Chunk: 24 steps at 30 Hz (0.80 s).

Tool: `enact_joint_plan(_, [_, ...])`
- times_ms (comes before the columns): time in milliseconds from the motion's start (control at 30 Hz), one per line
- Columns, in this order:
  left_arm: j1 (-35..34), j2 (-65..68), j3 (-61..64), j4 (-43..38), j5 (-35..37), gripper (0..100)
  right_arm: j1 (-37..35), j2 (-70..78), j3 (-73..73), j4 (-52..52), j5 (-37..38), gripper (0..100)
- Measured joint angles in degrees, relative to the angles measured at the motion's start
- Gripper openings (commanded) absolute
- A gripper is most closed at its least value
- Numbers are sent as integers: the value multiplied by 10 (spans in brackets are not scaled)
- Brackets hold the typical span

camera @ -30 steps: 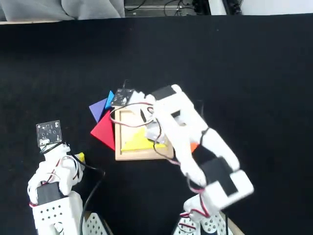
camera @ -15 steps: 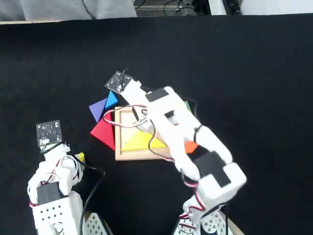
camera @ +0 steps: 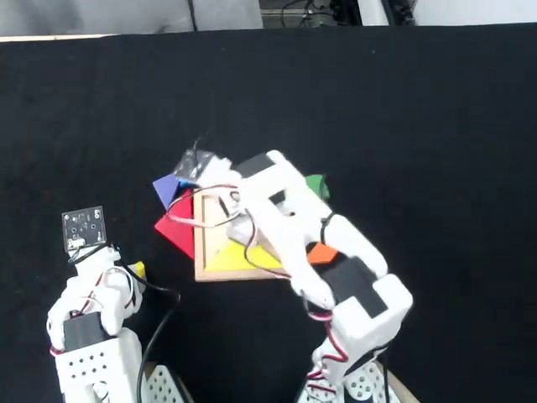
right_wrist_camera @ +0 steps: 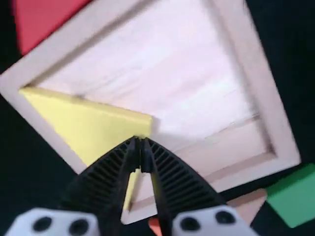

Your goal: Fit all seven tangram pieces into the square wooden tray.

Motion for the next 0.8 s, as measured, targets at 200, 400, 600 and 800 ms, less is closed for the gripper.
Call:
enact_joint_plan(200, [0, 0, 0, 0, 0, 227, 12, -28, 0, -83, -56, 11])
enact_joint_plan(400, [0, 0, 0, 0, 0, 227, 28, -28, 0, -73, -70, 11])
enact_joint_plan(600, [-53, -3, -19, -63, 0, 229, 84, -170, 55, -43, -108, 11])
enact_joint_plan(800, [-18, 0, -19, -98, -6, 228, 151, -309, 184, -42, -109, 15])
